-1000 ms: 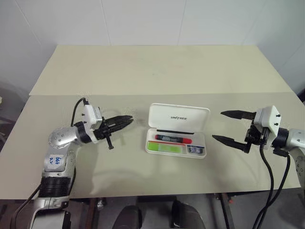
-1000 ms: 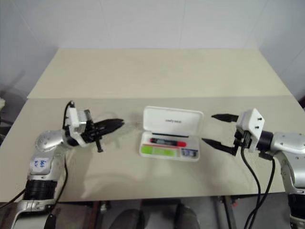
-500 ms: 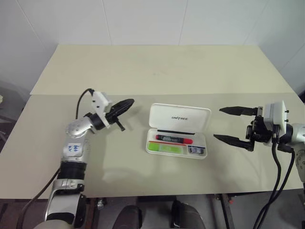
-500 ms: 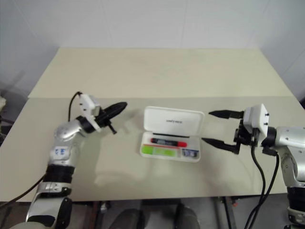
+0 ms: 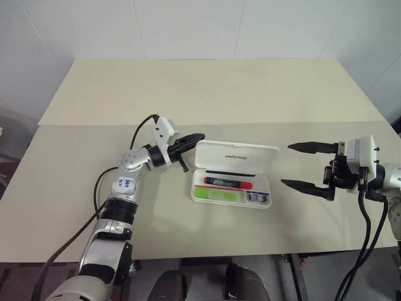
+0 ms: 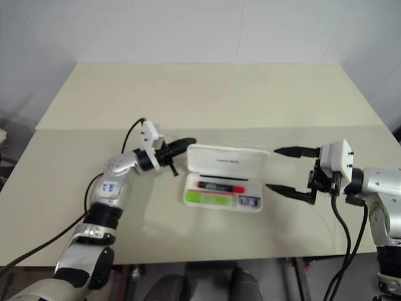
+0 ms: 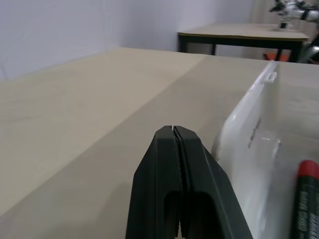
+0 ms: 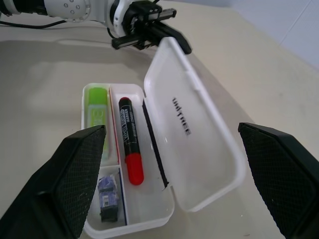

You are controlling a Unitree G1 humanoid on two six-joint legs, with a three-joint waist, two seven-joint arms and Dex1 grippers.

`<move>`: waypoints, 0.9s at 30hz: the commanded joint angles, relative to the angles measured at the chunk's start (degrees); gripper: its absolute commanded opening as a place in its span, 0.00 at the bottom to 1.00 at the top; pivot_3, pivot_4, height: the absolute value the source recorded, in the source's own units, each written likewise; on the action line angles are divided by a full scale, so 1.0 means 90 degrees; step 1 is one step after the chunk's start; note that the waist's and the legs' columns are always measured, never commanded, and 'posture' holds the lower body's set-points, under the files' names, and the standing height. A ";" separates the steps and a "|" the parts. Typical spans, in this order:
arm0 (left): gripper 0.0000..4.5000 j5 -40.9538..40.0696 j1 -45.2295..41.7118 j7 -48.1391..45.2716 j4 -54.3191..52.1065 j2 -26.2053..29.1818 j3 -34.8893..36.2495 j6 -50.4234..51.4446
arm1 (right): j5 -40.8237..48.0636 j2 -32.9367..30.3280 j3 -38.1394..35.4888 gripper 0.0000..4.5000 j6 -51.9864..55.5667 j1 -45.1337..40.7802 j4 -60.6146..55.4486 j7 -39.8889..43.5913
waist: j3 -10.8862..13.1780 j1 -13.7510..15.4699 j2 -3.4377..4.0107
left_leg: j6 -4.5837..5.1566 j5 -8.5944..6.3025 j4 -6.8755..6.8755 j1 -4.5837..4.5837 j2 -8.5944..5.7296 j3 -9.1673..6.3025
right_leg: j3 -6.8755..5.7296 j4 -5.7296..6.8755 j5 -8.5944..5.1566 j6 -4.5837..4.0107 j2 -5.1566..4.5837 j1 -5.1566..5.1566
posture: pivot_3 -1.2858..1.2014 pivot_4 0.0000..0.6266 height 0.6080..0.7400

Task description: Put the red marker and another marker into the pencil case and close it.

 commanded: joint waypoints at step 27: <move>0.01 0.1224 0.0166 -0.1097 -0.2404 0.0332 -0.2599 0.2174 | 0.0144 0.0197 -0.0185 1.00 0.0506 0.0047 -0.1326 -0.1333 | 0.0000 0.0030 0.0000 | 0.0000 0.0000 0.0000 -0.0003 0.0000 0.0002 | 0.0006 0.0000 0.0000 0.0000 0.0000 -0.0004 | 0.52 0.24 1.00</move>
